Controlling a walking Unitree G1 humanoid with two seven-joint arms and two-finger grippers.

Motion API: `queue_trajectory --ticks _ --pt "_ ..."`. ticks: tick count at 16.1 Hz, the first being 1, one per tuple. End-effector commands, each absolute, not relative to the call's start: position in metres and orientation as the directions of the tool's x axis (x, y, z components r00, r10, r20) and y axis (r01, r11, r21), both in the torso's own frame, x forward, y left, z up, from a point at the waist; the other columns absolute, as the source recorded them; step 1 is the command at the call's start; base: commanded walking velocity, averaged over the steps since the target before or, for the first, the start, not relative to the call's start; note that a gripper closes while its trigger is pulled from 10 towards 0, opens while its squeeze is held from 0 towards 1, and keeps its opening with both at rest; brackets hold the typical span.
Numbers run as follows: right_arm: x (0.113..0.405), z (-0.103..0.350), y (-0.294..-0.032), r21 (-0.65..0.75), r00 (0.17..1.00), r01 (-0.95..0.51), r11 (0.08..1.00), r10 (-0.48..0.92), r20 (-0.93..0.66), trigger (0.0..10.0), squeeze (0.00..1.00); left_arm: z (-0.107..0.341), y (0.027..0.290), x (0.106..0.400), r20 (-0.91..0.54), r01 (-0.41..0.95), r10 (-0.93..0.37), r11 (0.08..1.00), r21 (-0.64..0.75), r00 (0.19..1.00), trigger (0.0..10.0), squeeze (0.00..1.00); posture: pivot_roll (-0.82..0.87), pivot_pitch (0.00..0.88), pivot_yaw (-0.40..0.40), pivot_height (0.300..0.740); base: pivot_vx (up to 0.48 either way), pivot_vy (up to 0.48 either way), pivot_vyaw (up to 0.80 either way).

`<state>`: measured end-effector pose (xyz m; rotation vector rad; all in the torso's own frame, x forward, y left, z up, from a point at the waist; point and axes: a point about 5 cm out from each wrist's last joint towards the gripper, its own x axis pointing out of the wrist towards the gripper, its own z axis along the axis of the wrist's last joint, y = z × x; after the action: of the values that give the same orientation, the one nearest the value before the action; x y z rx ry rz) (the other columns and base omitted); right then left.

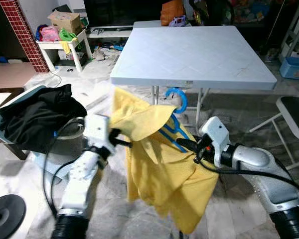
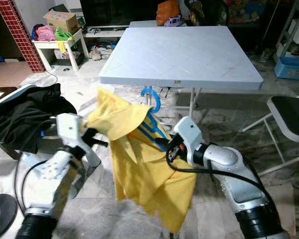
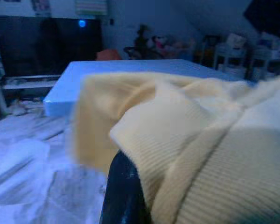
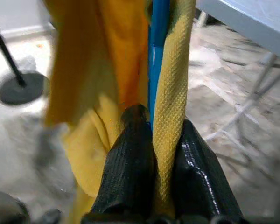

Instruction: Hang hanger

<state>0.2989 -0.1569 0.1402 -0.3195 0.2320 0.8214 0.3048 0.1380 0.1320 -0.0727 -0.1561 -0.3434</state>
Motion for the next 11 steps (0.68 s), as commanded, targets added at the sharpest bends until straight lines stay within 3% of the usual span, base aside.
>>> queue_trajectory --ticks 1,6,9,11 --pt "0.305 0.148 -0.158 -0.261 0.683 -0.73 0.632 0.66 -0.311 10.0 0.0 0.136 0.15 0.305 0.177 0.294 -0.281 0.955 -0.047 0.943 0.0 0.0 -0.02 0.0 0.024 0.74 0.0 0.0 0.0" --pt "0.317 0.143 -0.202 -0.505 0.717 -0.695 0.513 0.554 -0.424 10.0 0.0 0.15 0.184 0.314 0.185 0.131 -0.125 0.991 -0.021 0.975 0.0 0.0 -0.02 0.0 0.023 0.74 0.0 0.0 0.0" --pt "0.319 0.143 -0.212 -0.542 0.719 -0.69 0.48 0.536 -0.442 10.0 0.0 0.147 0.187 0.316 0.163 0.103 -0.098 0.994 -0.021 0.982 0.0 0.0 -0.02 0.0 0.023 0.74 0.0 0.0 0.0" --pt "0.321 0.149 -0.202 -0.509 0.717 -0.69 0.515 0.584 -0.382 10.0 0.0 0.139 0.178 0.316 0.126 0.117 -0.116 0.993 -0.007 0.985 0.0 0.0 -0.03 0.0 0.023 0.74 0.0 0.0 0.0"
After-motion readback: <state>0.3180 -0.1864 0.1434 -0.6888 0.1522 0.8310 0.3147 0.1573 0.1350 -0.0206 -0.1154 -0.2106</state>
